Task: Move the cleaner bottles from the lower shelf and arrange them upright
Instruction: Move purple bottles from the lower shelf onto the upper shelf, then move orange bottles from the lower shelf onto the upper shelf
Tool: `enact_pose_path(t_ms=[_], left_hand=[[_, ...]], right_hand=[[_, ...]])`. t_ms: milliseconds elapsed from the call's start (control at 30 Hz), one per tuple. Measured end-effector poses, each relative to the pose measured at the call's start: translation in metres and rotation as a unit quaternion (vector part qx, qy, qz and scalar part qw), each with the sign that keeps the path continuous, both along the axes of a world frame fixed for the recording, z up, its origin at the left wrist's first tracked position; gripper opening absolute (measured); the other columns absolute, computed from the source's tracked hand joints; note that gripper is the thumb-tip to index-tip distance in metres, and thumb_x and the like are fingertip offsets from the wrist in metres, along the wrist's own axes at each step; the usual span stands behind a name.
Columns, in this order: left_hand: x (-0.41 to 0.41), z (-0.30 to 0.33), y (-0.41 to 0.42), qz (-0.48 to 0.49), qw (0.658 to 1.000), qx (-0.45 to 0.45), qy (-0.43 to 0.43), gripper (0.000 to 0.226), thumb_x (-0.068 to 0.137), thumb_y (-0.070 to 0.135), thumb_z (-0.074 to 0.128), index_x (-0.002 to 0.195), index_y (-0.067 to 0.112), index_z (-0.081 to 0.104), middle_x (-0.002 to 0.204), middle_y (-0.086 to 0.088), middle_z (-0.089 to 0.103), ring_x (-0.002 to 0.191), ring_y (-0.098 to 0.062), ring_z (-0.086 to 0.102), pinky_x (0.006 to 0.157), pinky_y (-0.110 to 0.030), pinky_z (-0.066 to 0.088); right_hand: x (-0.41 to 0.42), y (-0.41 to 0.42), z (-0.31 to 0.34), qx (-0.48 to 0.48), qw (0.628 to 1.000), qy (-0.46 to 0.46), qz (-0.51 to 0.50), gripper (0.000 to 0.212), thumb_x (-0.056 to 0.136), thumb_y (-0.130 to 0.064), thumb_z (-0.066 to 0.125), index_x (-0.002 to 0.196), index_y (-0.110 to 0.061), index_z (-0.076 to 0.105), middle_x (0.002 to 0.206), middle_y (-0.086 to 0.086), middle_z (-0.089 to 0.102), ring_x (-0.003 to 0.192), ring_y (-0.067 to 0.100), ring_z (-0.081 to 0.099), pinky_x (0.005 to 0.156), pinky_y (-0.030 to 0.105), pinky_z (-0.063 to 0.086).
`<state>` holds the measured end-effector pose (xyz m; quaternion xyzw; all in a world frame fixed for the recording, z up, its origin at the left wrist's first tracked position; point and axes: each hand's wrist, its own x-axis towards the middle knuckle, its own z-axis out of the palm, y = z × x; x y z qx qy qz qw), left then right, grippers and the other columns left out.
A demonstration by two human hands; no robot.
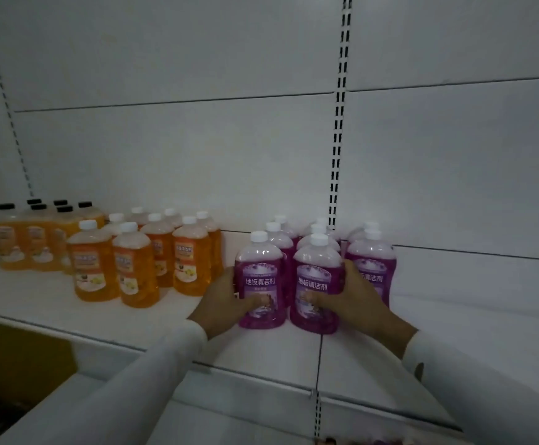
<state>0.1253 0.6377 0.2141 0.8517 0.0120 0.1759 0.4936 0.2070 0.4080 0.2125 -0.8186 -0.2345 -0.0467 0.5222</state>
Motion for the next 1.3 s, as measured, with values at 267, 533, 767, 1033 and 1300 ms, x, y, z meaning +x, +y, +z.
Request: enact_pose_path(t_ms=[267, 533, 767, 1033, 1300], left_hand=[[-0.056, -0.001, 0.017, 0.008, 0.978, 0.198, 0.066, 0.061, 0.077, 0.044, 0.074, 0.126, 0.013, 0.053, 0.121, -0.003, 0.058, 0.109, -0.017, 0.057, 0.090, -0.028, 0.048], [-0.086, -0.007, -0.054, -0.164, 0.940, 0.300, -0.002, 0.079, 0.078, 0.055, 0.069, 0.144, 0.027, 0.037, 0.148, 0.006, 0.040, 0.134, -0.013, 0.039, 0.112, -0.034, 0.035], [-0.111, -0.023, -0.178, -0.269, 0.912, 0.305, -0.059, 0.067, 0.082, 0.052, 0.065, 0.139, 0.027, 0.041, 0.136, 0.008, 0.047, 0.123, -0.012, 0.046, 0.105, -0.030, 0.040], [-0.125, -0.075, -0.305, -0.334, 0.883, 0.329, -0.031, 0.065, 0.083, 0.053, 0.062, 0.138, 0.024, 0.044, 0.139, 0.003, 0.048, 0.126, -0.016, 0.047, 0.104, -0.028, 0.038], [-0.124, -0.137, -0.387, -0.322, 0.887, 0.329, 0.037, 0.064, 0.083, 0.053, 0.061, 0.139, 0.028, 0.042, 0.136, 0.007, 0.048, 0.125, -0.015, 0.047, 0.101, -0.026, 0.037]], right_hand=[[-0.066, -0.015, 0.005, -0.112, 0.991, 0.000, -0.077, 0.060, 0.073, -0.037, 0.081, 0.120, -0.021, 0.049, 0.112, -0.008, 0.059, 0.105, 0.015, 0.060, 0.087, 0.028, 0.045], [-0.151, -0.060, 0.006, -0.281, 0.945, -0.025, -0.163, 0.071, 0.084, -0.051, 0.067, 0.143, -0.023, 0.040, 0.147, 0.000, 0.043, 0.132, 0.019, 0.043, 0.106, 0.029, 0.034], [-0.208, -0.173, 0.015, -0.350, 0.894, 0.004, -0.280, 0.074, 0.084, -0.055, 0.063, 0.144, -0.021, 0.037, 0.145, 0.002, 0.045, 0.130, 0.020, 0.045, 0.106, 0.032, 0.037], [-0.264, -0.300, -0.027, -0.353, 0.872, 0.065, -0.332, 0.072, 0.084, -0.053, 0.064, 0.143, -0.017, 0.042, 0.145, 0.004, 0.046, 0.131, 0.021, 0.045, 0.107, 0.033, 0.037], [-0.258, -0.381, -0.105, -0.337, 0.881, 0.129, -0.307, 0.069, 0.085, -0.054, 0.062, 0.142, -0.021, 0.041, 0.143, 0.002, 0.047, 0.129, 0.021, 0.046, 0.105, 0.034, 0.039]])
